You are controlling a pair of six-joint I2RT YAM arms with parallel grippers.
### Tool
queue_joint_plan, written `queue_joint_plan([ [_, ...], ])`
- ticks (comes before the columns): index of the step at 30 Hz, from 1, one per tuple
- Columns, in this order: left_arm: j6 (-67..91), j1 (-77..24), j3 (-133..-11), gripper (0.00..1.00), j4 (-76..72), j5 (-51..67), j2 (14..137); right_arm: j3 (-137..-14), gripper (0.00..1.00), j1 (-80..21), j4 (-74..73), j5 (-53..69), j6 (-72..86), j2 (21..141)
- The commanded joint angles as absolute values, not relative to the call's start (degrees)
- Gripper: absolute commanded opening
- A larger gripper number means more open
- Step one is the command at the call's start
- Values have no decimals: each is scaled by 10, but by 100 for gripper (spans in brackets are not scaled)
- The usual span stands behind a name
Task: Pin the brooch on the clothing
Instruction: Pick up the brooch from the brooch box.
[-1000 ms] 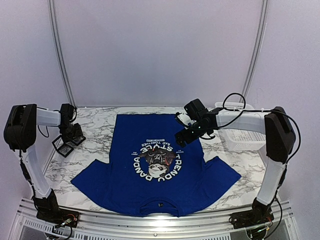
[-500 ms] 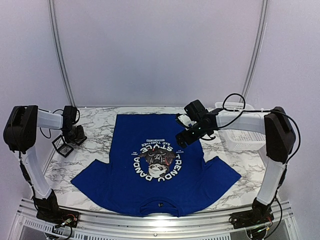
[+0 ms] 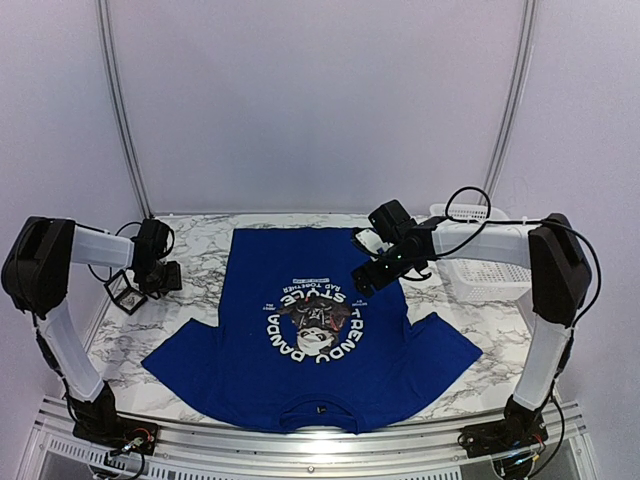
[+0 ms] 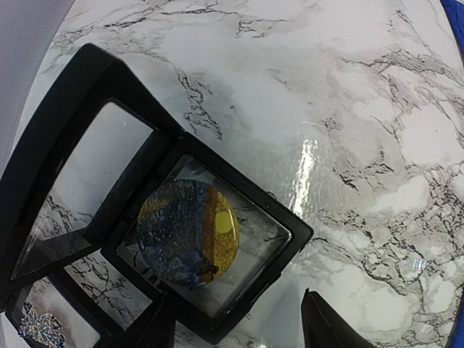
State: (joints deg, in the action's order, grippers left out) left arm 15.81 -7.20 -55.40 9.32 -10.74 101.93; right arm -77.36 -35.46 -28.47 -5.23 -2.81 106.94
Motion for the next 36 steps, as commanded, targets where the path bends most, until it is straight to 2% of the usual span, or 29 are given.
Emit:
queue_joint_plan([
  [1,159,-74,-540,61,187,-92,1020,-794,99,-351,-298,-58,-38,1065],
  [9,143,-69,-616,66,215,-125,1043,-795,98,-352,-301,-62,-38,1070],
  [17,154,-66,-626,69,225,-149,1066,-790,99,-352,-302,-62,-34,1072],
  [36,126,-41,-644,69,203,-141,1037,-791,99,-352,-309,-72,-33,1085],
])
